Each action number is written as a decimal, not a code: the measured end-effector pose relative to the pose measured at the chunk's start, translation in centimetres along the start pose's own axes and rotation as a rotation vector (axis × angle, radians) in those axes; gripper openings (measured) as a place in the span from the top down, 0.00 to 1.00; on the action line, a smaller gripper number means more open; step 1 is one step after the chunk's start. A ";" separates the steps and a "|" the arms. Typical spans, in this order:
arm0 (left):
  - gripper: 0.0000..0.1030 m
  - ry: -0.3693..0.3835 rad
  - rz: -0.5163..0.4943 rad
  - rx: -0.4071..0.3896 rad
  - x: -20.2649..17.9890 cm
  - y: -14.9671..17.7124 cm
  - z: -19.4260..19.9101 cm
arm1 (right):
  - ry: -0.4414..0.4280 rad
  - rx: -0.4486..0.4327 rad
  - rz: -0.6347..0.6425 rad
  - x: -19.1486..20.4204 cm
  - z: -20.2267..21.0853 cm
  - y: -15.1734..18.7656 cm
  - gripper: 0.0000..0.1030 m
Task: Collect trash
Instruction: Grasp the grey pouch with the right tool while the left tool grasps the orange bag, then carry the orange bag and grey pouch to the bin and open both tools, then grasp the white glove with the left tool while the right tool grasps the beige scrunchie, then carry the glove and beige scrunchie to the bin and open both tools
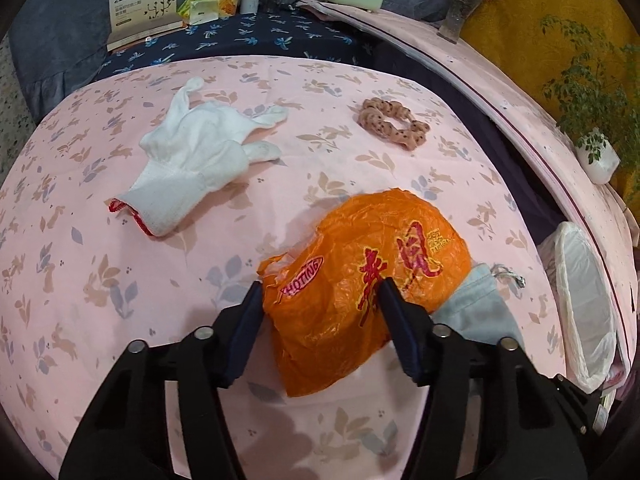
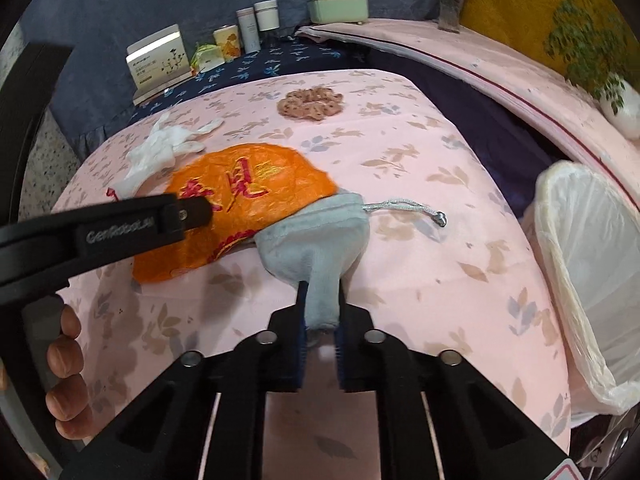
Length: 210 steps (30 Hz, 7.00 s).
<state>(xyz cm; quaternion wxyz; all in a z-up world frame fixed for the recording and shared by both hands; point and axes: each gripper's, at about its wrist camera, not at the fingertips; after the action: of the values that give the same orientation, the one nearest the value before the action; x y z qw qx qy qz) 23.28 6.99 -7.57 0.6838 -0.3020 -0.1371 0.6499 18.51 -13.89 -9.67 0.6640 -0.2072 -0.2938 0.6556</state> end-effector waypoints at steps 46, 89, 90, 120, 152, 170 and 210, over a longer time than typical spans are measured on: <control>0.69 0.172 -0.321 -0.090 -23.2 2.6 6.7 | 0.189 -0.221 -0.207 -19.9 13.8 -0.3 0.94; 0.33 0.105 -0.285 -0.079 -22.1 2.9 4.9 | 0.238 -0.253 -0.184 -20.1 14.3 -1.7 0.54; 0.33 0.103 -0.280 -0.081 -21.8 2.8 5.0 | 0.237 -0.253 -0.179 -19.8 14.3 -1.7 0.54; 0.33 -0.024 -0.115 -0.096 -7.1 0.6 4.9 | 0.147 -0.214 -0.036 -8.9 10.0 -4.5 0.44; 0.12 -0.153 0.011 -0.081 9.5 -8.6 -5.4 | 0.067 -0.072 0.049 1.8 -11.8 -16.4 0.43; 0.87 -0.009 -0.055 -0.071 5.1 -8.0 -4.3 | 0.022 -0.020 0.058 1.8 -12.3 -14.3 0.90; 0.87 0.201 -0.335 -0.114 -22.6 -1.1 5.8 | 0.191 -0.239 -0.159 -20.2 11.2 -7.4 0.90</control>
<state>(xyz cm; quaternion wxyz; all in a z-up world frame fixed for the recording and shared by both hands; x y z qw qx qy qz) 18.13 -13.60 2.27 0.7745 -0.3766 -0.1530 0.4847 17.29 -35.56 1.19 0.7094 -0.3222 -0.3205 0.5388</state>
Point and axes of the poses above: each gripper's, at about its wrist camera, not at the fingertips, and z roughly against the way its jaws point, x to its left, y to its underside, and after that the axes turned 4 degrees about -x, right-handed
